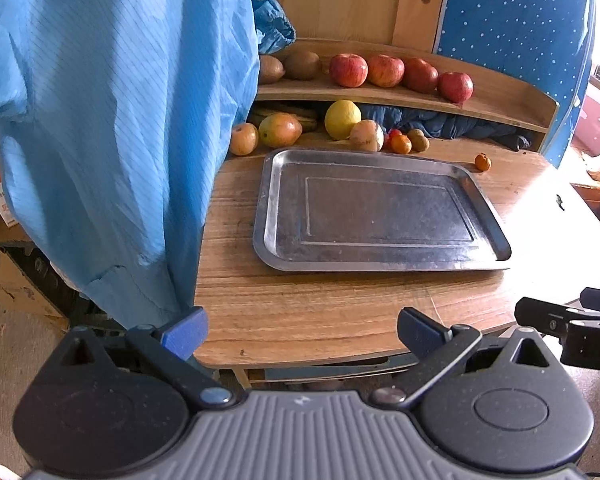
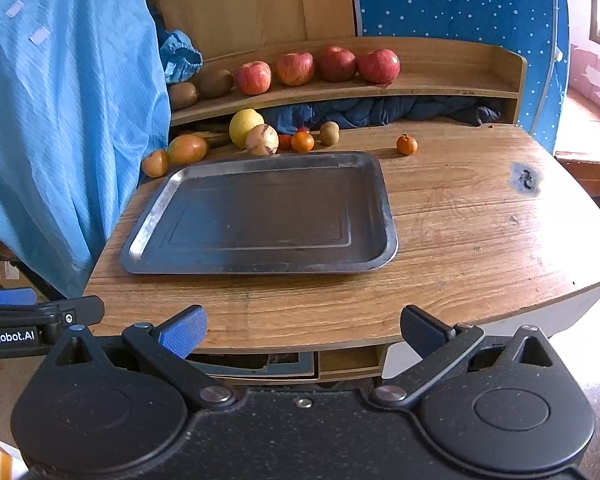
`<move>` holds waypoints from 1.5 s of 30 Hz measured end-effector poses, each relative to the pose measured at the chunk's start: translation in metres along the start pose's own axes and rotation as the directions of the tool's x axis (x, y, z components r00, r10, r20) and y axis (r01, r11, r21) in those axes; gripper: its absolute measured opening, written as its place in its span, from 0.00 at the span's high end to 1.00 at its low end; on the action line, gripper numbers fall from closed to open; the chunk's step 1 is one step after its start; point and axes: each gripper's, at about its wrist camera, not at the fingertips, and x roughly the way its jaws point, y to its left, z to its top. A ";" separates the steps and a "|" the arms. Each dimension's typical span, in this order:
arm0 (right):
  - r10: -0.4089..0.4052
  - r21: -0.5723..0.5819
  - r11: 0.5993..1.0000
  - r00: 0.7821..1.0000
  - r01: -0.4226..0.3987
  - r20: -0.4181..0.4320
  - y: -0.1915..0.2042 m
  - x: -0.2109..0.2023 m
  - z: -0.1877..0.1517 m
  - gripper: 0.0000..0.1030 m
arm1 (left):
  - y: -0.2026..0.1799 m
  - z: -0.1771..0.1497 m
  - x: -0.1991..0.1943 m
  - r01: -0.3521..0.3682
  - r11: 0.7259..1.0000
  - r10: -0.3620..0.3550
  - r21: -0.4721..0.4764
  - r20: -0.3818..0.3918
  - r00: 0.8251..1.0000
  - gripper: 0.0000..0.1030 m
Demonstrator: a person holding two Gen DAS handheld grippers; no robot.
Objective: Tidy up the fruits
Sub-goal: 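Move both tools toward the fruits beside the steel tray, then reach the right tool to the large mango while the left tool reaches the orange fruit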
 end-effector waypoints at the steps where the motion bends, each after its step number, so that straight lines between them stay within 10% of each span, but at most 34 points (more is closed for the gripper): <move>1: 0.004 0.000 1.000 1.000 -0.004 -0.003 -0.001 0.001 0.001 0.01 | -0.001 0.000 0.001 -0.002 1.000 0.002 -0.001 -0.003 1.000 0.00; 45: 0.298 -0.255 0.921 0.954 -0.294 -0.023 -0.071 0.050 0.071 0.00 | -0.046 0.082 0.054 -0.171 0.966 0.165 -0.192 -0.048 0.985 0.00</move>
